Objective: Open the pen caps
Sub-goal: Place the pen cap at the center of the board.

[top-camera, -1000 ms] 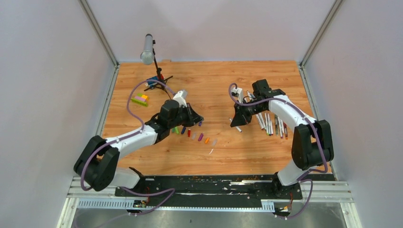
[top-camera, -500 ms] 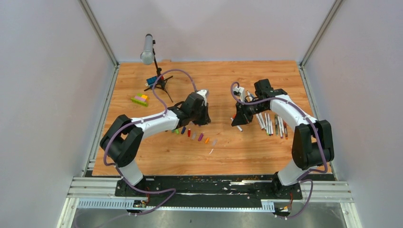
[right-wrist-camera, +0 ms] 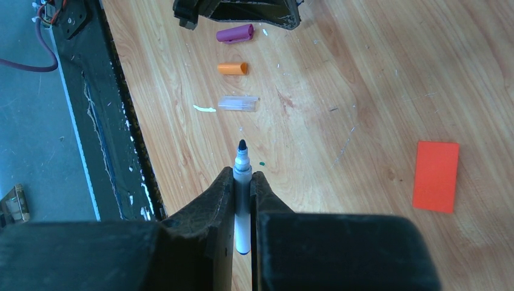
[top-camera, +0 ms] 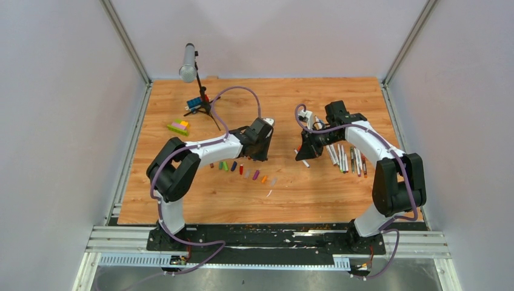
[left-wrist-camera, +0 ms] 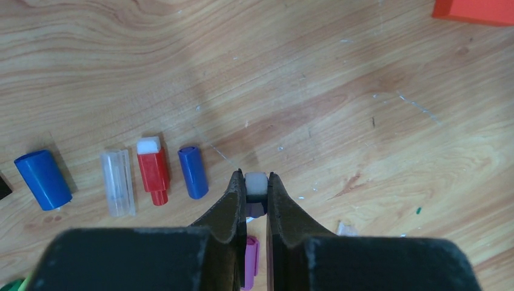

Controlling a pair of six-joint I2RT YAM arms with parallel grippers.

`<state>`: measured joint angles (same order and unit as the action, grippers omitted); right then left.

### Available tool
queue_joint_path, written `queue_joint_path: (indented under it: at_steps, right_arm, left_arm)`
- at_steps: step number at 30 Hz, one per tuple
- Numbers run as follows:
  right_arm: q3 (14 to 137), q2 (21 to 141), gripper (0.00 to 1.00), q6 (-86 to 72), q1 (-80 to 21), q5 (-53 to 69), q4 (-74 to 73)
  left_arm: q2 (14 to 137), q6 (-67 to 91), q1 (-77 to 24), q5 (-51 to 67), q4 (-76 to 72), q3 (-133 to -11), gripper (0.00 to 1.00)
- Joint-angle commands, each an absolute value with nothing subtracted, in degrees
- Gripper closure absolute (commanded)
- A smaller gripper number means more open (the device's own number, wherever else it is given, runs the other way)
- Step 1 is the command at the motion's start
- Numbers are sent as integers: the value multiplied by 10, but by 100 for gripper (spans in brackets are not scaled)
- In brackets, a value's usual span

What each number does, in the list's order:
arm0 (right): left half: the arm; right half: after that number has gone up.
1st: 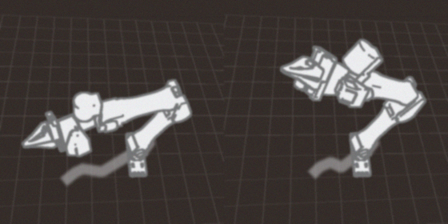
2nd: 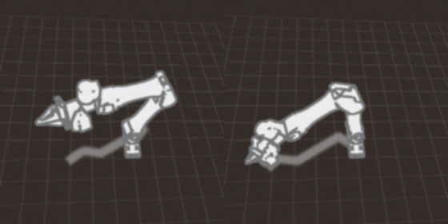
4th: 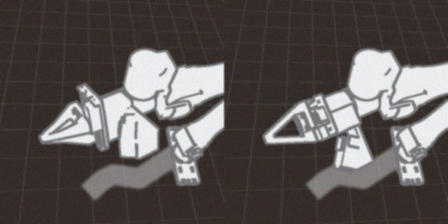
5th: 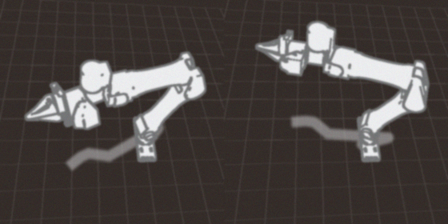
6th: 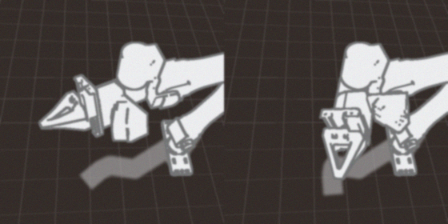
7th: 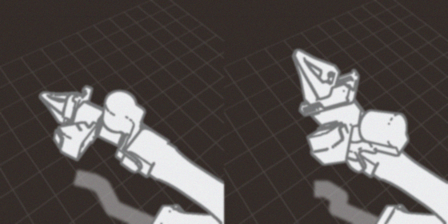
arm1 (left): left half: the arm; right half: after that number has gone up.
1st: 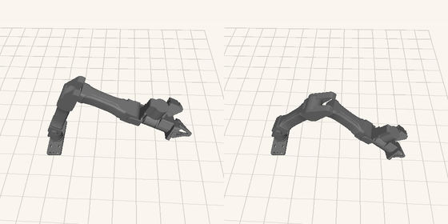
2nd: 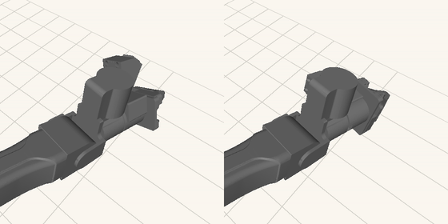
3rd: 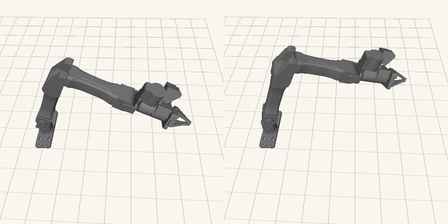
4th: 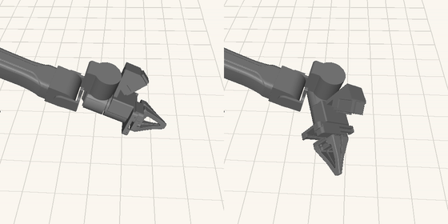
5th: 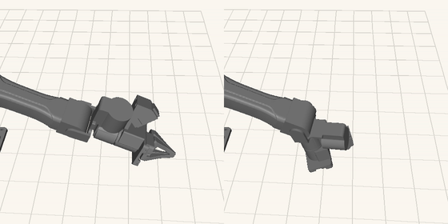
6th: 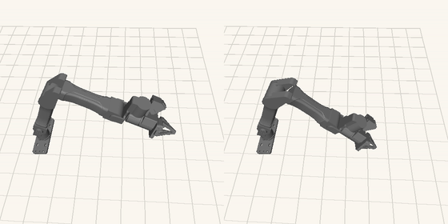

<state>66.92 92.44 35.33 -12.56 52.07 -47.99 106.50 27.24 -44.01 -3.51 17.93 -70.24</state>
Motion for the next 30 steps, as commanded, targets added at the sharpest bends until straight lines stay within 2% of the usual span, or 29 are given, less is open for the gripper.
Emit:
queue_joint_path:
  at_steps: [1,13,30]
  right_arm:
    - [681,903,100,373,-120,544,-481]
    - [681,902,100,372,-118,546,-482]
    - [681,901,100,373,-113,548,-482]
  left_arm:
    - [1078,249,-446,-65,209,-737,87]
    - [1100,245,-446,-68,221,-750,78]
    - [1094,245,-446,-64,226,-754,70]
